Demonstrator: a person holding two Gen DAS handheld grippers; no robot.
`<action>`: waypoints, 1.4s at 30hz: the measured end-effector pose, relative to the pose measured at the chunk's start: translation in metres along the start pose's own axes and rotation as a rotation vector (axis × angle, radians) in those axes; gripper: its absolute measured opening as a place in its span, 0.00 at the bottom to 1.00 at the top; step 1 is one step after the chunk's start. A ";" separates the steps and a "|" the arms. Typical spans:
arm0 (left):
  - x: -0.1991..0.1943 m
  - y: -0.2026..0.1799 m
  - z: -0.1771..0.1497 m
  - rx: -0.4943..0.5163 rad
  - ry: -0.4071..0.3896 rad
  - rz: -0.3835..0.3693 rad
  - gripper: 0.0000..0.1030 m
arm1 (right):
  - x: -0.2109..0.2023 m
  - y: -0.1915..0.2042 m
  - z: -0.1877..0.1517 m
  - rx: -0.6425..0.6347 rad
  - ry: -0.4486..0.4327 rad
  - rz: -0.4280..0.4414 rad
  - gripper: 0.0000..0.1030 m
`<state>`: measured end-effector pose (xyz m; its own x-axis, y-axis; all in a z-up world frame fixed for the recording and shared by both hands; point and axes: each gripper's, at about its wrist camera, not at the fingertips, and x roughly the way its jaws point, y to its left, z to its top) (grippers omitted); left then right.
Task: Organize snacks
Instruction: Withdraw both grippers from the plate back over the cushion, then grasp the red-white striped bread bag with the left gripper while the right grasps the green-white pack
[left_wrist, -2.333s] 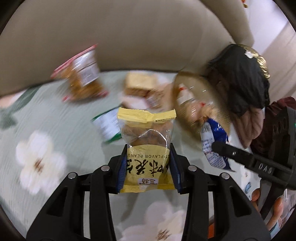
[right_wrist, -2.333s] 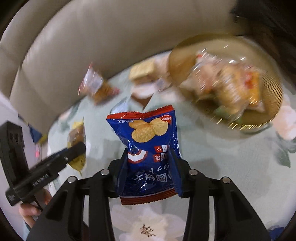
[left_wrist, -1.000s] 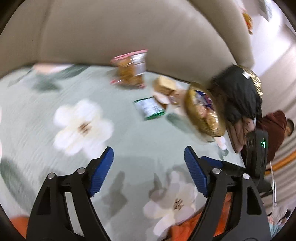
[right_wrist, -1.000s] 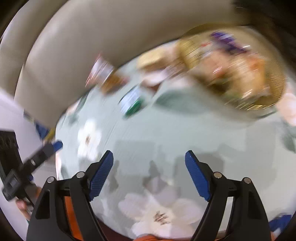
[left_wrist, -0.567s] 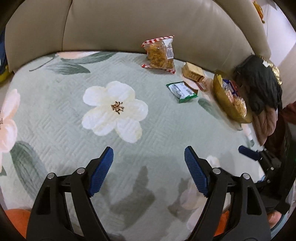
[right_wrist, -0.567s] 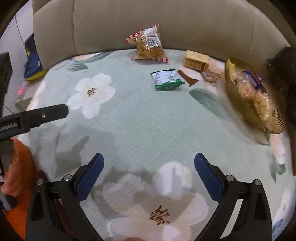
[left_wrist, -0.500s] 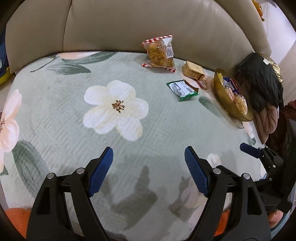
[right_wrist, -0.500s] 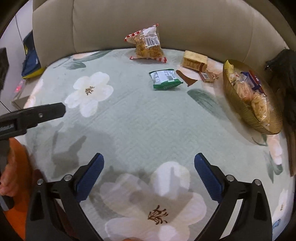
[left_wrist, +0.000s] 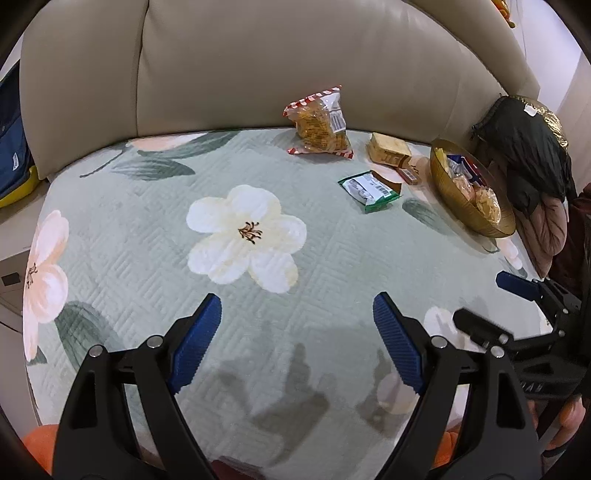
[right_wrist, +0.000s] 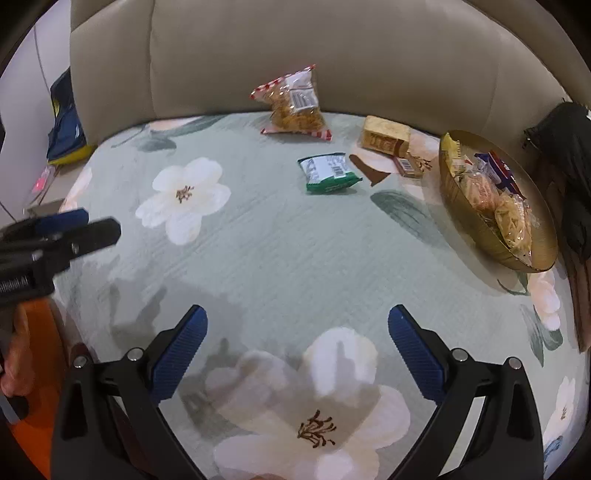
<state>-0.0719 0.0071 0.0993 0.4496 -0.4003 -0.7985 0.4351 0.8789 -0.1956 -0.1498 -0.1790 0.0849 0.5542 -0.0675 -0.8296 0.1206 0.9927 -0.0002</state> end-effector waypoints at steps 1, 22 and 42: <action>0.001 0.000 0.000 -0.001 0.002 0.000 0.82 | -0.001 -0.003 0.001 0.016 -0.007 0.003 0.95; 0.037 -0.005 0.031 -0.065 0.053 -0.084 0.84 | 0.042 -0.072 0.005 0.396 0.152 0.182 0.95; 0.192 -0.027 0.200 -0.114 0.026 -0.045 0.91 | 0.143 -0.061 0.141 0.098 0.011 0.163 0.94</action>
<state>0.1588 -0.1452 0.0645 0.4105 -0.4347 -0.8016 0.3625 0.8844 -0.2940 0.0381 -0.2634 0.0455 0.5641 0.0950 -0.8202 0.1099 0.9759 0.1886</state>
